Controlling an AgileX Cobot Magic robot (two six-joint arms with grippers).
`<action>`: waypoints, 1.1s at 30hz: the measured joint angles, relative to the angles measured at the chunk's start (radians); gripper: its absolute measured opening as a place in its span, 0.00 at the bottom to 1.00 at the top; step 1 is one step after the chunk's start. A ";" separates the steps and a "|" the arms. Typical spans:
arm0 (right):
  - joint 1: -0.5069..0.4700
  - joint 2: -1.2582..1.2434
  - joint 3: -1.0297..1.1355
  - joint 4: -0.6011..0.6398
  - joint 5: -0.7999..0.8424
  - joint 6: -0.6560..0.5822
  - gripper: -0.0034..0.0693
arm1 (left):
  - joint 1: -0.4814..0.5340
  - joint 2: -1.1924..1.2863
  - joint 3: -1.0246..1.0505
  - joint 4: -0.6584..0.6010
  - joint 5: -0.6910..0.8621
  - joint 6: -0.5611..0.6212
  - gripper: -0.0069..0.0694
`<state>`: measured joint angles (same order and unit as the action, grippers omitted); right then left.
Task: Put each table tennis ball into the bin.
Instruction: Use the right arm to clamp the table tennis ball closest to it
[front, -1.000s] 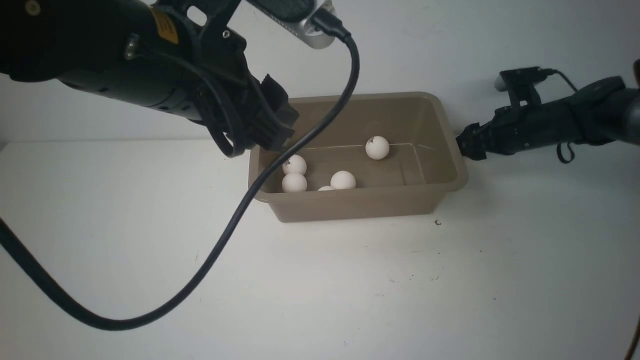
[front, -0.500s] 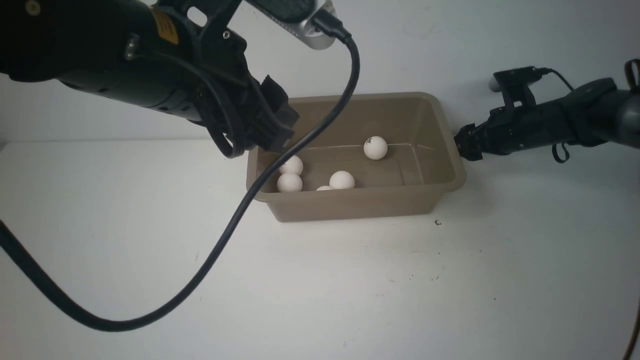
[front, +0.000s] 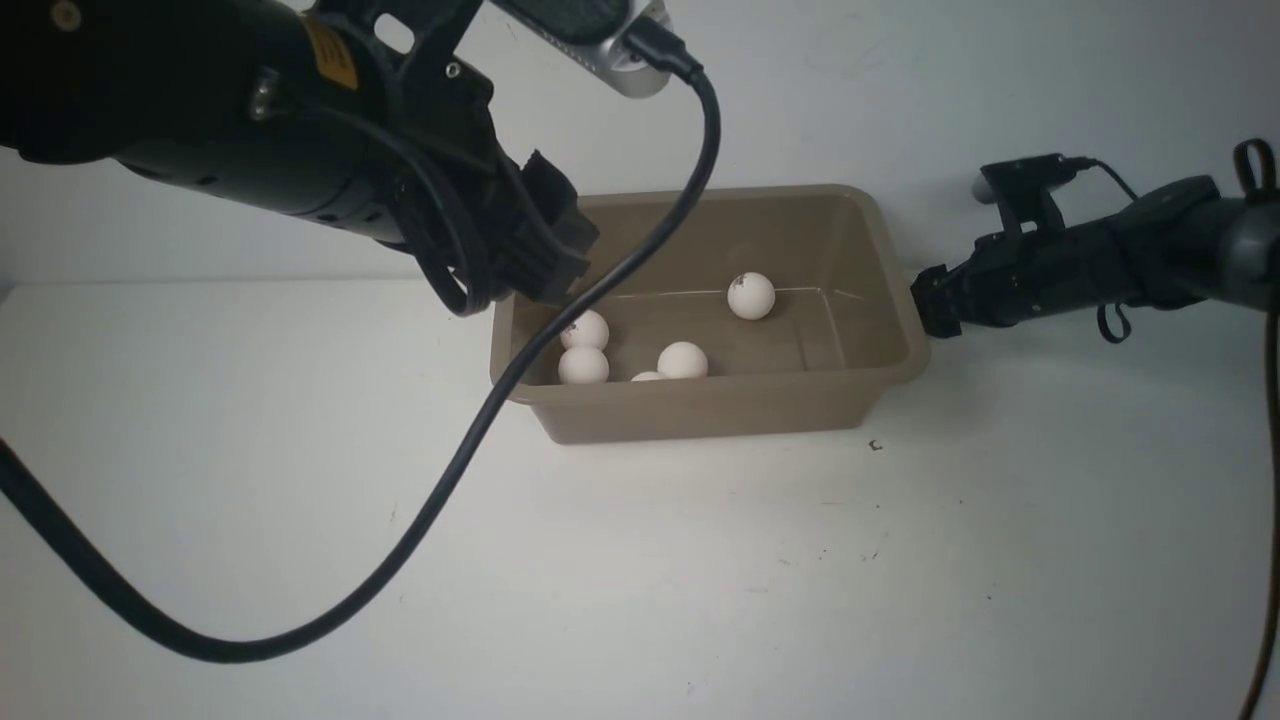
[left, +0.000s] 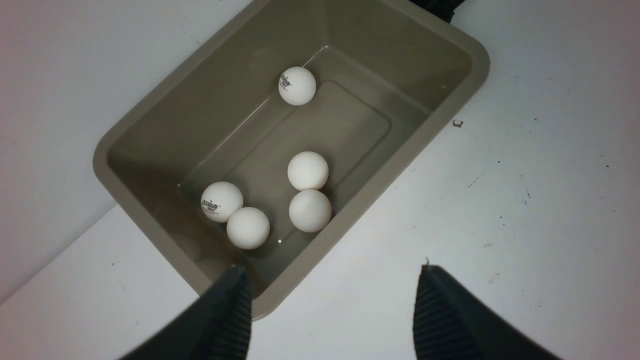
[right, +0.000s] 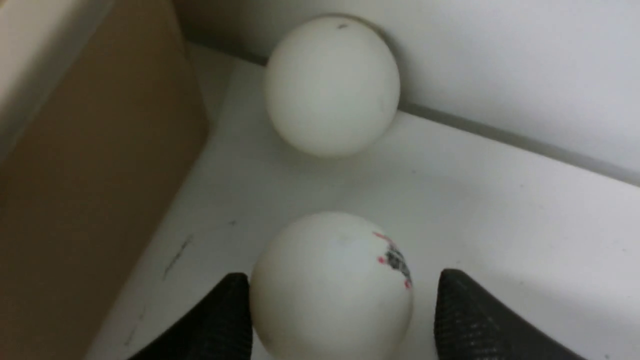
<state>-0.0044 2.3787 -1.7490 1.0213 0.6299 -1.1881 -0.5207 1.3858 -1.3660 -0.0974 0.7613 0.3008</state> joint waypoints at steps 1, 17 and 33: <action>0.000 0.000 0.000 0.000 -0.005 -0.002 0.65 | 0.000 0.000 0.000 0.000 0.000 0.000 0.61; 0.000 0.000 0.000 0.001 -0.055 -0.010 0.55 | 0.000 0.000 0.000 0.023 0.000 0.000 0.61; -0.017 -0.161 0.000 -0.025 0.058 -0.012 0.55 | 0.000 0.000 0.000 0.026 -0.012 0.000 0.61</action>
<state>-0.0209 2.2175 -1.7490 0.9963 0.6882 -1.1999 -0.5207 1.3858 -1.3660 -0.0717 0.7494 0.3008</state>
